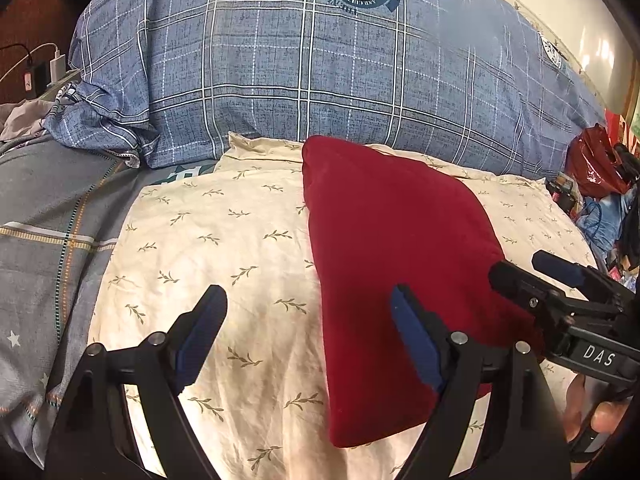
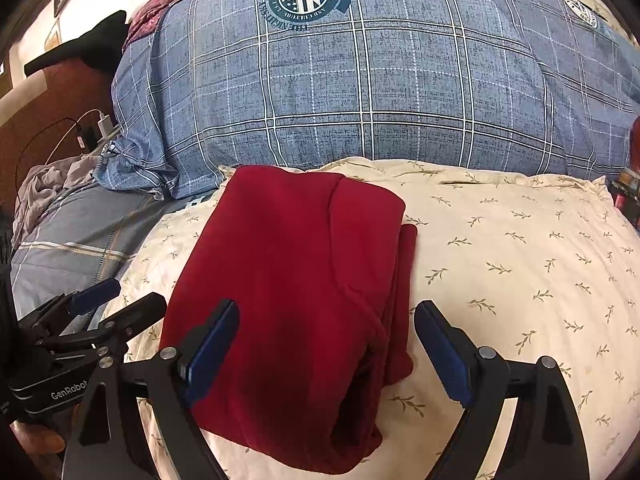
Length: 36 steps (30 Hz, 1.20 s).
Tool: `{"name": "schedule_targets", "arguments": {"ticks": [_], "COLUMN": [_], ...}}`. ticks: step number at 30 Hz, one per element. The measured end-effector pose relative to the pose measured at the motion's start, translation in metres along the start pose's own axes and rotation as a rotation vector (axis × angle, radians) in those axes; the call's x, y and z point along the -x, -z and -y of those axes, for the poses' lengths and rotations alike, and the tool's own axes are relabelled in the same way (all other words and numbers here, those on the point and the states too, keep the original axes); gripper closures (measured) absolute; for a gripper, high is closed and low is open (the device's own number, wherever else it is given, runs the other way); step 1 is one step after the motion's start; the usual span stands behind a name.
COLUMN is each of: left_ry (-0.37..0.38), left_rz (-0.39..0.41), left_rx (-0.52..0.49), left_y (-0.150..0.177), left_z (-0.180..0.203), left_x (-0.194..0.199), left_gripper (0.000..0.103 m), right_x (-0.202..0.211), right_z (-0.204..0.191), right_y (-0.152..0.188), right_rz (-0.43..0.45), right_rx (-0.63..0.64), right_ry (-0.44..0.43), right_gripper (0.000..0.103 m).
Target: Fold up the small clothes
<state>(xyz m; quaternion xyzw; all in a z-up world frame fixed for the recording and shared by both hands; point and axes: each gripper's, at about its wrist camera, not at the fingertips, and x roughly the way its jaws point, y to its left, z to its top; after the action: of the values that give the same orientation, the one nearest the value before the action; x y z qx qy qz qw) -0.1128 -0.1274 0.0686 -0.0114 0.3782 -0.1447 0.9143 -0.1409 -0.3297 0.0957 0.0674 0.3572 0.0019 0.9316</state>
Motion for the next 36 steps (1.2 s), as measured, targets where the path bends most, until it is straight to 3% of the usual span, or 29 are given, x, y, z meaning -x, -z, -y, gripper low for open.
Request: {"name": "schedule_targets", "arguments": {"ticks": [36], "left_ry": [-0.008], "left_rz": [-0.001], "left_rx": [-0.002], "left_y": [0.0009], "left_z": [-0.0002], "left_x": [-0.0056], "left_gripper": [0.019], "right_x": [-0.0104], "right_z": [-0.0003], "right_y": [0.0015], "right_rz": [-0.026], "right_rx": [-0.017], "right_ry": [-0.014], "right_gripper": [0.012]}}
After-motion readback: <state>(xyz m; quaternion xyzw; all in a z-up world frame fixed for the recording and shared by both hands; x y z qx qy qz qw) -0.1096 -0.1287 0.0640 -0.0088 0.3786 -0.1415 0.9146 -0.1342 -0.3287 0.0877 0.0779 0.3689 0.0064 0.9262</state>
